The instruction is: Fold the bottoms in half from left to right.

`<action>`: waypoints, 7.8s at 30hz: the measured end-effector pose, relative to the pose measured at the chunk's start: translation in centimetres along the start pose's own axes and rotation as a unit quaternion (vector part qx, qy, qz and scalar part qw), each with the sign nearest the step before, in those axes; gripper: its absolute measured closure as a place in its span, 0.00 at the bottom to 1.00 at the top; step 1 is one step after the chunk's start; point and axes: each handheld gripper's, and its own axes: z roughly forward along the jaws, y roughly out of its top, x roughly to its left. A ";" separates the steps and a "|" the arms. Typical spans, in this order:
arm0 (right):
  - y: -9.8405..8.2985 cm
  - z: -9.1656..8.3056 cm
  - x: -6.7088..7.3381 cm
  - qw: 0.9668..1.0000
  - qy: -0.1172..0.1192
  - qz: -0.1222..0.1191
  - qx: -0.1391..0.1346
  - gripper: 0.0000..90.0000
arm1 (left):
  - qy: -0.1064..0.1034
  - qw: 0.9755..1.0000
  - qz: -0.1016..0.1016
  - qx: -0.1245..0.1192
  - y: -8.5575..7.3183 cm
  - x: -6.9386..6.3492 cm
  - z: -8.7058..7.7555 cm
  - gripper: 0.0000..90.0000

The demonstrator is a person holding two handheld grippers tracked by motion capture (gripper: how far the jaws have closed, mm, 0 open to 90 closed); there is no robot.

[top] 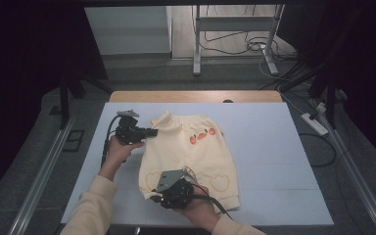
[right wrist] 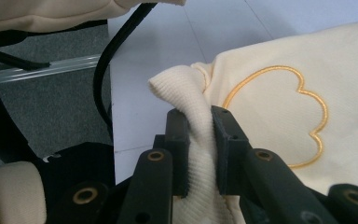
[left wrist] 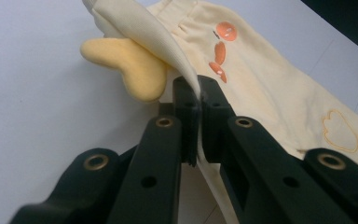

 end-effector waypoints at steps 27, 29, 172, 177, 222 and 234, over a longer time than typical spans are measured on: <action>1.7 -1.1 0.3 0.999 0.008 -0.002 -0.043 0.86 | -0.007 0.999 -0.005 -0.040 0.9 0.1 -3.5 0.96; 1.6 -1.2 0.2 0.999 0.010 0.001 -0.044 0.86 | -0.001 0.999 -0.005 -0.034 0.8 0.1 -3.3 0.96; -7.9 -10.6 -1.7 0.992 -0.071 0.103 -0.015 0.87 | -0.027 0.998 0.055 0.006 2.6 -5.9 7.9 0.95; -8.3 -10.8 -1.7 0.992 -0.073 0.107 -0.011 0.87 | -0.028 0.998 0.058 0.009 2.6 -6.1 8.3 0.95; -10.9 -12.8 -2.4 0.985 -0.090 0.144 0.009 0.89 | -0.044 0.997 0.047 0.042 3.8 -7.3 14.5 0.95; -11.8 -13.2 -3.1 0.983 -0.092 0.158 0.015 0.89 | -0.040 0.996 0.047 0.060 3.7 -7.4 16.0 0.92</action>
